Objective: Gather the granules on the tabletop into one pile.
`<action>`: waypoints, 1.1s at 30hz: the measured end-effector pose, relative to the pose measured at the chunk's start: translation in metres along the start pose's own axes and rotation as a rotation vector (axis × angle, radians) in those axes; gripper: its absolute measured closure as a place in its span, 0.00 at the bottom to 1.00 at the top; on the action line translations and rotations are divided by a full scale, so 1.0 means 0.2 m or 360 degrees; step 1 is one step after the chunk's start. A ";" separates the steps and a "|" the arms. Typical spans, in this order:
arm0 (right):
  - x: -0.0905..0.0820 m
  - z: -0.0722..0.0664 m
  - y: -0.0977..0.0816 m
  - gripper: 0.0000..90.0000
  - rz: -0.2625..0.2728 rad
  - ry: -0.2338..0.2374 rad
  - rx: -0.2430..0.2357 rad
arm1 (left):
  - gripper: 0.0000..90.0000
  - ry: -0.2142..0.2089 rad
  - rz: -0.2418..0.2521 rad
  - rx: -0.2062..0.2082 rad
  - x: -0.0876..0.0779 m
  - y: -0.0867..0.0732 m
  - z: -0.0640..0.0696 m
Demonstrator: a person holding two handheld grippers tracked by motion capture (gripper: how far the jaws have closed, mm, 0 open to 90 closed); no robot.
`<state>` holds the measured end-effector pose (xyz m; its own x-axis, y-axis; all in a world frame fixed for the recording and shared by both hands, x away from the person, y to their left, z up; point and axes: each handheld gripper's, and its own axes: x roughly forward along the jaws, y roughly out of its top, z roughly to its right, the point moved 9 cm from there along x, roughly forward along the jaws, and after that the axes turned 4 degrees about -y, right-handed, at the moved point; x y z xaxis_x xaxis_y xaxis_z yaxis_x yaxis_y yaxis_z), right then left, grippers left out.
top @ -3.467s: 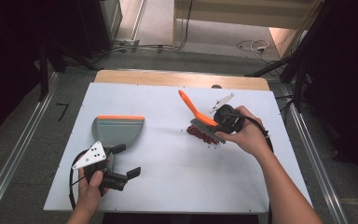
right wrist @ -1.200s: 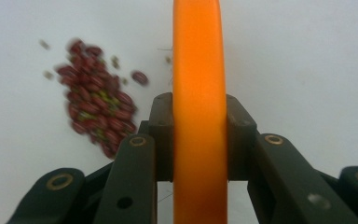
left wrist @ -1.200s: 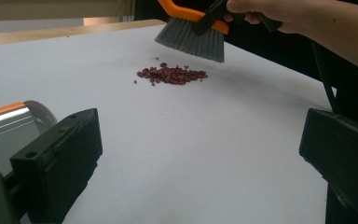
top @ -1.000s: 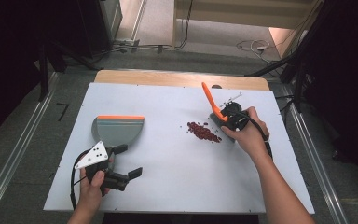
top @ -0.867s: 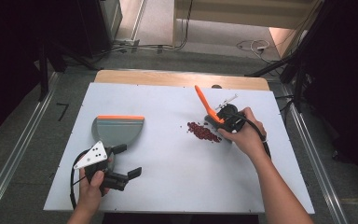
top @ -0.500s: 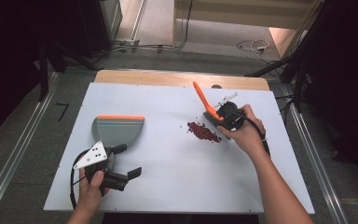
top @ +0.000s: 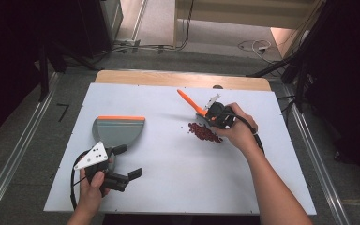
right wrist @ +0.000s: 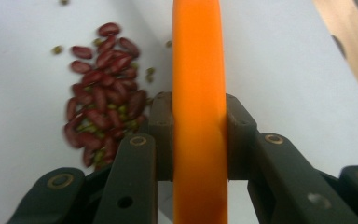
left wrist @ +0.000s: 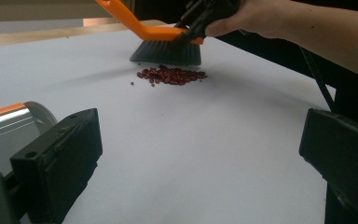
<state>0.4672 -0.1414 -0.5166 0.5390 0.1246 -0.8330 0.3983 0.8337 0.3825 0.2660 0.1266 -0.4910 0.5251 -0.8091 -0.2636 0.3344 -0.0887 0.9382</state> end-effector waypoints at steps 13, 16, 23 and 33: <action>-0.19 -0.03 -0.08 0.76 0.0181 0.0088 0.0091 | 0.00 0.0006 -0.0009 0.0004 0.01 0.00 0.00; -0.24 -0.03 -0.12 0.76 0.0224 0.0095 0.0162 | 0.00 0.0011 -0.0005 0.0002 0.01 0.00 0.00; -0.32 -0.04 -0.26 0.76 0.0278 0.0116 0.0314 | 0.00 0.0013 -0.0009 0.0010 0.01 0.00 0.00; -0.45 -0.05 -0.48 0.76 0.0383 0.0206 0.0563 | 0.00 0.0032 -0.0010 0.0015 0.00 0.00 -0.01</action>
<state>0.3739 -0.2272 -0.4819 0.5592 0.3776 -0.7380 0.5145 0.5400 0.6661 0.2678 0.1272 -0.4920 0.5388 -0.7967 -0.2736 0.3304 -0.0990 0.9387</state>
